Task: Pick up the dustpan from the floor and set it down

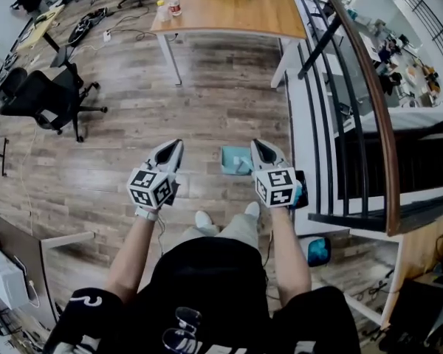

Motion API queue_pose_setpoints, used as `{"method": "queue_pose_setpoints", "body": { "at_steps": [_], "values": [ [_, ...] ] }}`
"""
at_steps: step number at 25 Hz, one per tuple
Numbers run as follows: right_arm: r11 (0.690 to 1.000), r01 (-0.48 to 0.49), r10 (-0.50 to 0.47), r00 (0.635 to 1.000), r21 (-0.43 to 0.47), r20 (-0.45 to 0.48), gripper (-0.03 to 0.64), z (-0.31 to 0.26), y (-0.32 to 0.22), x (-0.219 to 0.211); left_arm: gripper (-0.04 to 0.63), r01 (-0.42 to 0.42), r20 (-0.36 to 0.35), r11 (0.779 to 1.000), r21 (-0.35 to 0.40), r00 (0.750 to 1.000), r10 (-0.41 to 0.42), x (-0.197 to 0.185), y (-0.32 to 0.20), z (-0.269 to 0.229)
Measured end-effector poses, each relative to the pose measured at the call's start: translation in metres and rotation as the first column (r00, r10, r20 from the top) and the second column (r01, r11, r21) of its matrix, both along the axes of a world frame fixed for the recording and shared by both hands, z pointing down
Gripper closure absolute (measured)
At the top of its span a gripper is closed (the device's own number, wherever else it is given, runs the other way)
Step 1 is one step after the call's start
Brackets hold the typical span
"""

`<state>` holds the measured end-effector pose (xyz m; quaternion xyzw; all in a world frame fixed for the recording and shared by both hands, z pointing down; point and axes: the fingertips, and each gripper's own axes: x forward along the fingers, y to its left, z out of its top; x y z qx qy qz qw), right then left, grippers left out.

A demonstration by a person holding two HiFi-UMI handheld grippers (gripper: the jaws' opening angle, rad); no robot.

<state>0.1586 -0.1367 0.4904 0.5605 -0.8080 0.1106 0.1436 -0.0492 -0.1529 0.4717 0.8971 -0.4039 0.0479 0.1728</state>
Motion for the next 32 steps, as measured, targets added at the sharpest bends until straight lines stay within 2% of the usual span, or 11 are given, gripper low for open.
{"method": "queue_pose_setpoints", "body": {
  "at_steps": [4, 10, 32],
  "values": [
    [0.997, 0.030, -0.030, 1.000, 0.066, 0.005, 0.621, -0.036, -0.001, -0.021, 0.598, 0.007, -0.006, 0.999, 0.046, 1.000, -0.007, -0.015, 0.006, -0.026],
    [0.995, 0.060, -0.061, 0.998, 0.075, 0.008, 0.622, -0.050, 0.003, -0.049, 0.598, 0.029, -0.017, 0.997, 0.073, 0.999, -0.028, -0.036, 0.012, -0.042],
    [0.994, 0.072, -0.072, 0.997, 0.077, -0.004, 0.623, -0.048, 0.001, -0.059, 0.598, 0.047, -0.031, 0.996, 0.070, 0.998, -0.045, -0.052, 0.006, -0.040]
  ]
}}
